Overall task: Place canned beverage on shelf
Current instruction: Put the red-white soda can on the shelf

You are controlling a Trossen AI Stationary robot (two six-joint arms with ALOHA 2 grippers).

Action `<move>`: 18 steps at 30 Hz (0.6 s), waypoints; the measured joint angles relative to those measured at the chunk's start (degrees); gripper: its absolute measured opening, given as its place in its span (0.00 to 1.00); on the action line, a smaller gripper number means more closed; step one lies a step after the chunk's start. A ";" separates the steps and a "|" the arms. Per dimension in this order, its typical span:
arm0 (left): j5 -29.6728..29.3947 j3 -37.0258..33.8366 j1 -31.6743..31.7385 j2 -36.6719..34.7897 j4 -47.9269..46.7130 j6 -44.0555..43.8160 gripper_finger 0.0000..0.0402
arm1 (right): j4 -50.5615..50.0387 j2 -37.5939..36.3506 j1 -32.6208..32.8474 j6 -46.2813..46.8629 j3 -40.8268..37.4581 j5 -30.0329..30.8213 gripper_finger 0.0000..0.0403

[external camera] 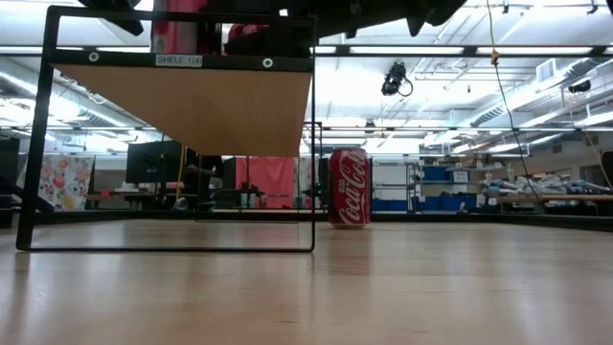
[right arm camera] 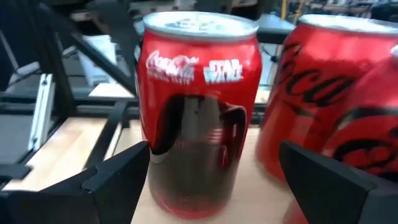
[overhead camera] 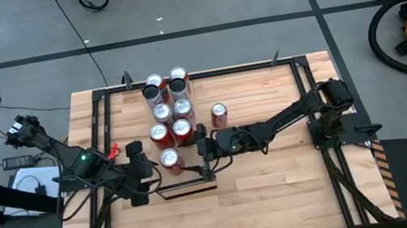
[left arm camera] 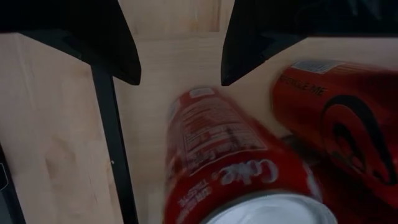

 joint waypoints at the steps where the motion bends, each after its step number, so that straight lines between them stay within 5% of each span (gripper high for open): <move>1: 0.00 0.00 -0.02 0.00 0.04 0.00 0.58 | 0.63 0.00 0.12 0.02 0.00 0.49 0.91; 18: -0.02 -0.02 0.00 0.00 0.13 -0.40 0.58 | -2.61 -0.02 1.72 -0.23 0.02 -2.82 0.91</move>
